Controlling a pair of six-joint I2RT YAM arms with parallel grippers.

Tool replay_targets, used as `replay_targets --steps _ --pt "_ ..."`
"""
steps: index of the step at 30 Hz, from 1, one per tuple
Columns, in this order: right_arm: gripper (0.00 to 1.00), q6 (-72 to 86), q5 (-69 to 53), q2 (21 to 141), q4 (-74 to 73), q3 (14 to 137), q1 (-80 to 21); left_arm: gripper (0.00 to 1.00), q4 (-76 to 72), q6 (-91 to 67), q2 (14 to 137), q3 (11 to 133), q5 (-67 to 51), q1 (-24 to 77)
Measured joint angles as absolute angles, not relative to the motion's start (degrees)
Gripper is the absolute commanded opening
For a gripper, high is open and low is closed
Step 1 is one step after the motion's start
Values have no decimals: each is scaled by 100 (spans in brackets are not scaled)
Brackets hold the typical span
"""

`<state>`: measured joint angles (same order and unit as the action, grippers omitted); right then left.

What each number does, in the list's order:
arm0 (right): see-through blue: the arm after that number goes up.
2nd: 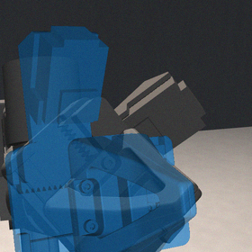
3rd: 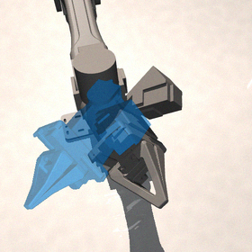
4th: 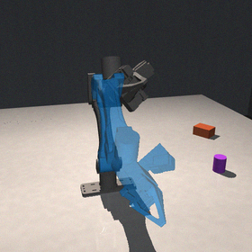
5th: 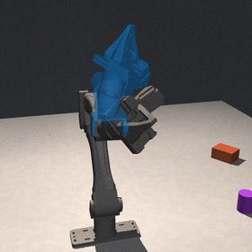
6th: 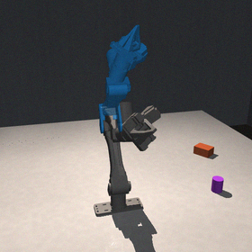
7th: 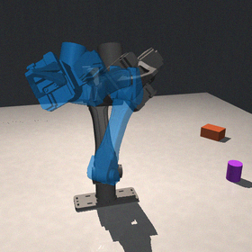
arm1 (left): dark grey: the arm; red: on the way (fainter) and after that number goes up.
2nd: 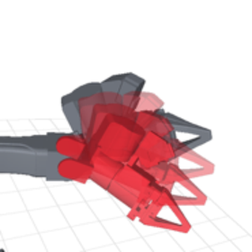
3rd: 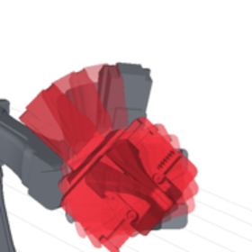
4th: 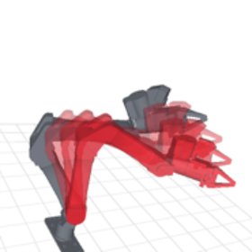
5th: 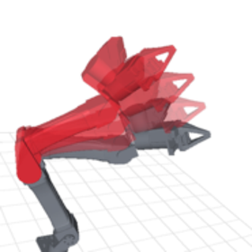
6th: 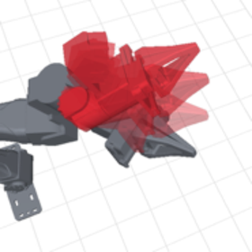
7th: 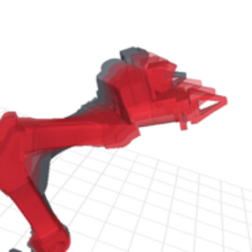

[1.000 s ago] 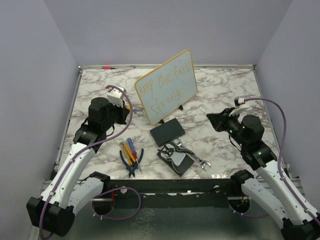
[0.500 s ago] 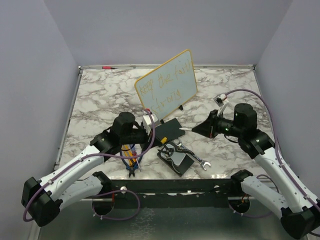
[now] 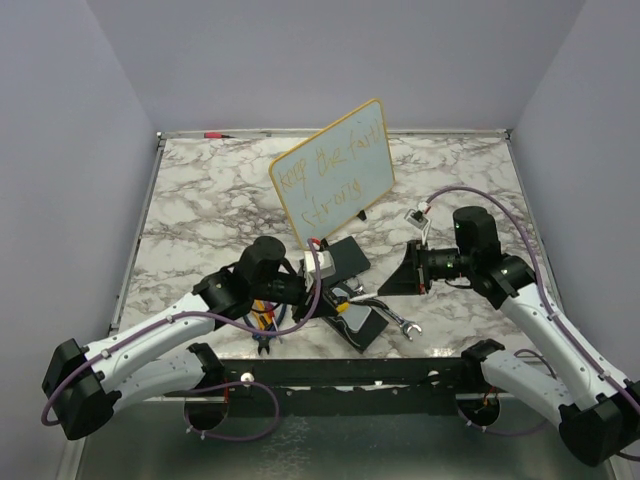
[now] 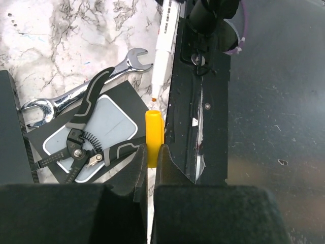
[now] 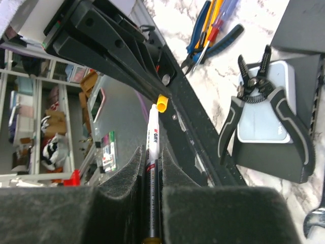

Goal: Write a sentence on the whiteboard
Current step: Close the whiteboard marker at the center of the board.

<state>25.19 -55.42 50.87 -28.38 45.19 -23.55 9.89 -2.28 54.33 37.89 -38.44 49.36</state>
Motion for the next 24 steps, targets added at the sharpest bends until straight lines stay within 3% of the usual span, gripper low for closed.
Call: replay_targets --steps 24 --pt "6 2088 -5824 5393 -3634 4506 -2355 0 915 -211 5498 3769 -3962 5194"
